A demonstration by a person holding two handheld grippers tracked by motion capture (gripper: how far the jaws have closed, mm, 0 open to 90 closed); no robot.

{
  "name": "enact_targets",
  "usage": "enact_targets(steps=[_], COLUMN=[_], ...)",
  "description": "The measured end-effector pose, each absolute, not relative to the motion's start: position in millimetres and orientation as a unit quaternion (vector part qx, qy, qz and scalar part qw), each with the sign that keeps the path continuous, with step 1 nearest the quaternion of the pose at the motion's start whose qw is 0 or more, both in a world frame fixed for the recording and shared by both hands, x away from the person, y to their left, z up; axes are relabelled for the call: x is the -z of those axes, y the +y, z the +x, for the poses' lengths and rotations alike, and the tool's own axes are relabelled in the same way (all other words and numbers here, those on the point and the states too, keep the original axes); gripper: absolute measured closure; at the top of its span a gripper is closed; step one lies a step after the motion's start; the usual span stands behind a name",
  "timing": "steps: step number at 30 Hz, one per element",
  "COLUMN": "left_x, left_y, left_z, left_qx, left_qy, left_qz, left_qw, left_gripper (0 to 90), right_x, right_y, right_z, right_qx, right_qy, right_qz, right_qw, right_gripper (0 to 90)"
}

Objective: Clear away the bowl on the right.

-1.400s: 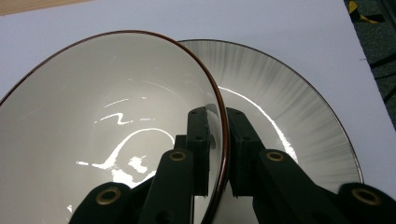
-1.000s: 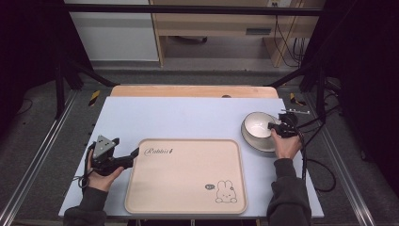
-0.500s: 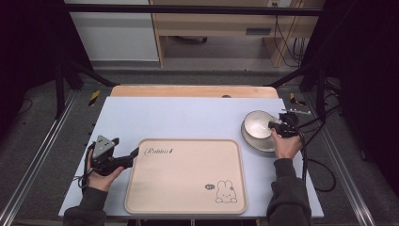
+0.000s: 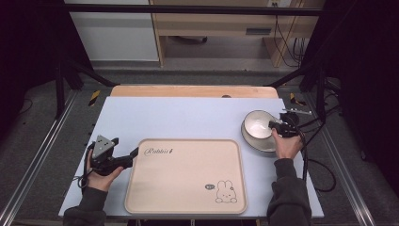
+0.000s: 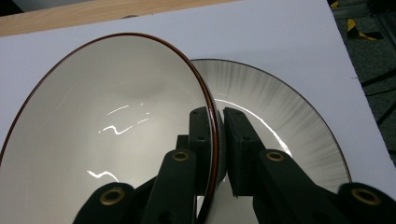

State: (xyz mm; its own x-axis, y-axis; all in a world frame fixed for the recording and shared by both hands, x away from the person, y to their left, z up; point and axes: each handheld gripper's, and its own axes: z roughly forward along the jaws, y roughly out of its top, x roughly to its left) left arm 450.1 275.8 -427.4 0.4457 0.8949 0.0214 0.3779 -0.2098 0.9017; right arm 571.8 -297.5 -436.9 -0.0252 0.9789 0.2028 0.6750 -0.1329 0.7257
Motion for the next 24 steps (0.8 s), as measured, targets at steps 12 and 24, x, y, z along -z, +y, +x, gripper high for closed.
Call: enact_targets(steps=[12,24], left_x=[426.9,426.3], left_y=[276.0,275.5], left_z=[449.7,449.1], left_qx=[-0.289,-0.290], left_qy=[0.441,0.438], left_qz=[0.721,0.724], left_qw=[0.449,0.448], left_gripper=[14.5,14.5], right_x=[428.9,420.3], right_y=[-294.3,-290.2], right_z=[567.7,563.1], right_qx=[-0.366,-0.381], right_qy=[0.622,0.627], right_qz=[0.657,0.644], right_qw=[0.217,0.218], right_gripper=[82.3,82.3])
